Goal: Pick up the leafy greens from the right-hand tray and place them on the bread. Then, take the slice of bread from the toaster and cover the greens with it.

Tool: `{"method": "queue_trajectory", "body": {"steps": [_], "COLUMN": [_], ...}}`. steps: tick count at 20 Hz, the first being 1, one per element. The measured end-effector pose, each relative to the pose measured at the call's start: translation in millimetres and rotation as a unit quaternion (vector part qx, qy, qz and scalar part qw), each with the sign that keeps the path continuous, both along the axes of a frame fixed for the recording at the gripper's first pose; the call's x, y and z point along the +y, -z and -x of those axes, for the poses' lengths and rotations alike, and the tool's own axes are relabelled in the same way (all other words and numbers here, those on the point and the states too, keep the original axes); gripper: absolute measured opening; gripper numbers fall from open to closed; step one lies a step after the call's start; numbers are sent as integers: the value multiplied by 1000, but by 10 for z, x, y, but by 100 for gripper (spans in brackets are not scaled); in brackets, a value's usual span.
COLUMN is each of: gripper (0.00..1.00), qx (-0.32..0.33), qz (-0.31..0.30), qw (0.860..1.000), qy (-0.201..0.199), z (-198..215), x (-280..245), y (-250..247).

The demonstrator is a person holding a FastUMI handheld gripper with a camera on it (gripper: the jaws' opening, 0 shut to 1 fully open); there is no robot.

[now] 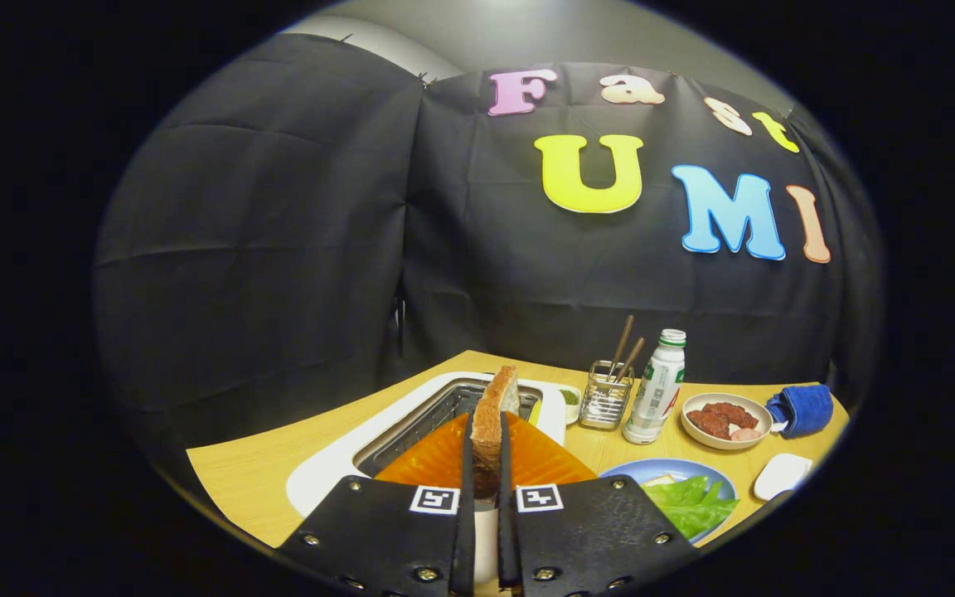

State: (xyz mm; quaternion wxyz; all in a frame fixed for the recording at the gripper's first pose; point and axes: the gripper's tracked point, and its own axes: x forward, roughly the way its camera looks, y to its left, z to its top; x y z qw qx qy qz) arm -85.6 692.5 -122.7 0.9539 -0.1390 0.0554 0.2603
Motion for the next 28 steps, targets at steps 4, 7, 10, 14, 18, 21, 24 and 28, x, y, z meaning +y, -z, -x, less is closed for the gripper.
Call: {"method": "queue_trajectory", "body": {"steps": [4, 7, 10, 14, 18, 21, 24, 28], "gripper": [5, 6, 5, 5, 5, 5, 5, 5], "qx": [-11, -3, -7, -21, -23, -32, -47, -69], "qz": [13, 2, 0, -3, -29, -41, -64, -62], "qw": [1000, 1000, 1000, 999, 999, 998, 996, 994], "qy": [-19, -21, -30, -28, -18, -27, -35, -49], "z": [-2, 2, 21, 27, 26, 86, 165, 284], "x": [22, 1, 18, 9, 29, 32, -8, -172], "y": [-44, -23, -35, -116, -320, -513, -735, -980]}}
